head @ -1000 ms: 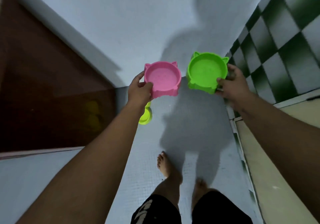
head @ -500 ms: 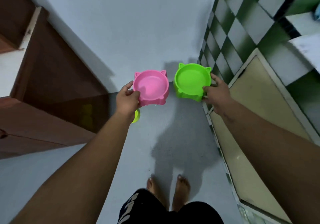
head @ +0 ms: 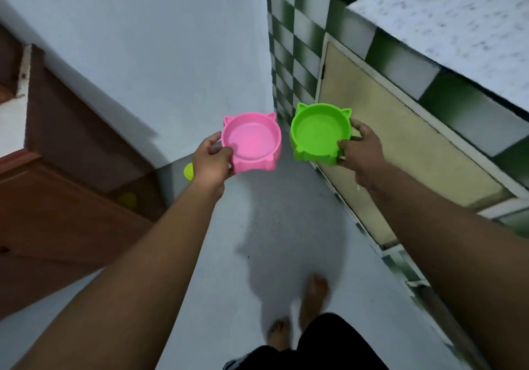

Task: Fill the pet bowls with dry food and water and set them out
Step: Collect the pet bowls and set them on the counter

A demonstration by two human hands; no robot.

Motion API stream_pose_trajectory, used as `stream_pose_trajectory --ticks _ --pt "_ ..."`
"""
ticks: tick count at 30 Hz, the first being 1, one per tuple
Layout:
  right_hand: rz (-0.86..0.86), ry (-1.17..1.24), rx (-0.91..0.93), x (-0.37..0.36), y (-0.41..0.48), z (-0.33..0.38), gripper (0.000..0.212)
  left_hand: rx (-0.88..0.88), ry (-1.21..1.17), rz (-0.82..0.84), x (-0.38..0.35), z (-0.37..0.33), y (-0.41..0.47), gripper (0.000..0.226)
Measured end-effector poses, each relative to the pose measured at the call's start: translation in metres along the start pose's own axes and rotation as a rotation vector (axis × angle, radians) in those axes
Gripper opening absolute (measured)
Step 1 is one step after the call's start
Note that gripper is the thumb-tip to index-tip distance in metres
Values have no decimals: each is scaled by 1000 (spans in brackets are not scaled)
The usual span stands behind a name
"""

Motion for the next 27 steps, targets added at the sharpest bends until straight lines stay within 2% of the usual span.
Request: stream_pose_trajectory --ticks 7,10,20,27 --pt "-168 44 10 111 -117 -25 61 -5 83 150 -69 27 -98 39" --pt "-230 21 28 171 -164 -38 60 -8 116 221 -111 50 -136 45" --pt "-488 12 -4 413 -378 -113 58 75 140 471 -302 171 -318 59" --pt "-736 92 -18 559 -495 -144 58 62 245 670 -438 212 -422 46"
Point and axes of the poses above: each hand's wrist, its own y-axis towards the middle knuckle, its own x-axis out of the back of the hand, z = x × y, the point moved 9 cm from there along y, towards the middle knuckle, and after that the axes turned 10 degrees about z, right-handed, at the moved point
